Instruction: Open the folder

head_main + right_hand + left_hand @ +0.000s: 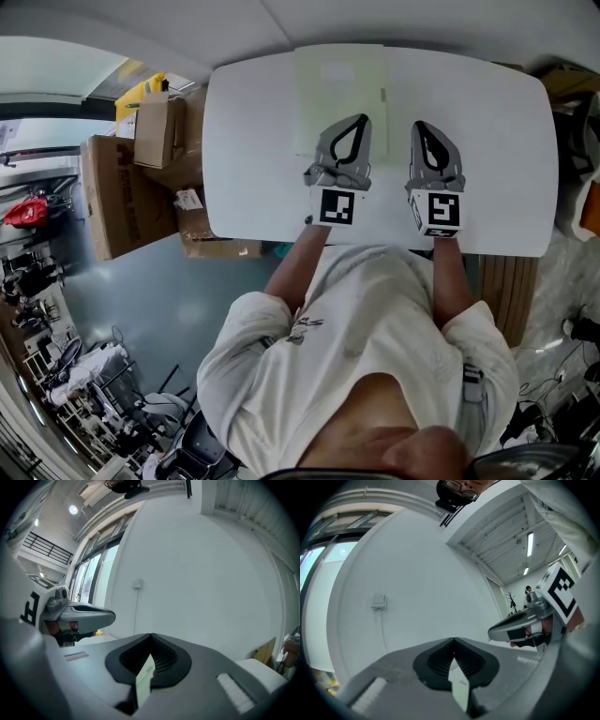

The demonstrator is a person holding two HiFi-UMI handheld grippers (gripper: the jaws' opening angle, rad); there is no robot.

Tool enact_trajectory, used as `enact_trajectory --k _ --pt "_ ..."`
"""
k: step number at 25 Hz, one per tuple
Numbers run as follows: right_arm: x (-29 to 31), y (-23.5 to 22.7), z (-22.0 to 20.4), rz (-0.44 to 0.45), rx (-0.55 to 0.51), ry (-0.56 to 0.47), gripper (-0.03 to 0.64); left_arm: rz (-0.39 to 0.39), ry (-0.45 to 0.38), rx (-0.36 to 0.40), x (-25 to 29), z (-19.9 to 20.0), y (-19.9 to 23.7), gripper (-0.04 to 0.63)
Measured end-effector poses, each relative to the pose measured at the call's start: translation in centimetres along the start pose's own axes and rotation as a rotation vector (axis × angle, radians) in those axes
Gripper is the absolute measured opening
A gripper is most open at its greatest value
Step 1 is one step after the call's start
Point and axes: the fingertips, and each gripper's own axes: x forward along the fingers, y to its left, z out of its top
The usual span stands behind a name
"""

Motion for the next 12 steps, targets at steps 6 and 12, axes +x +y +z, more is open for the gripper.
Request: enact_trajectory --k 6,12 --pt "0.0 0.7 -3.5 0.082 0.011 0.026 0.000 -0.021 0.078 0.048 -0.4 -3.2 -2.3 0.000" --pt "1.0 1.4 -7.4 0.150 0.024 0.097 0.000 -0.045 0.152 0.089 -0.3 -6.3 -4.0 0.015"
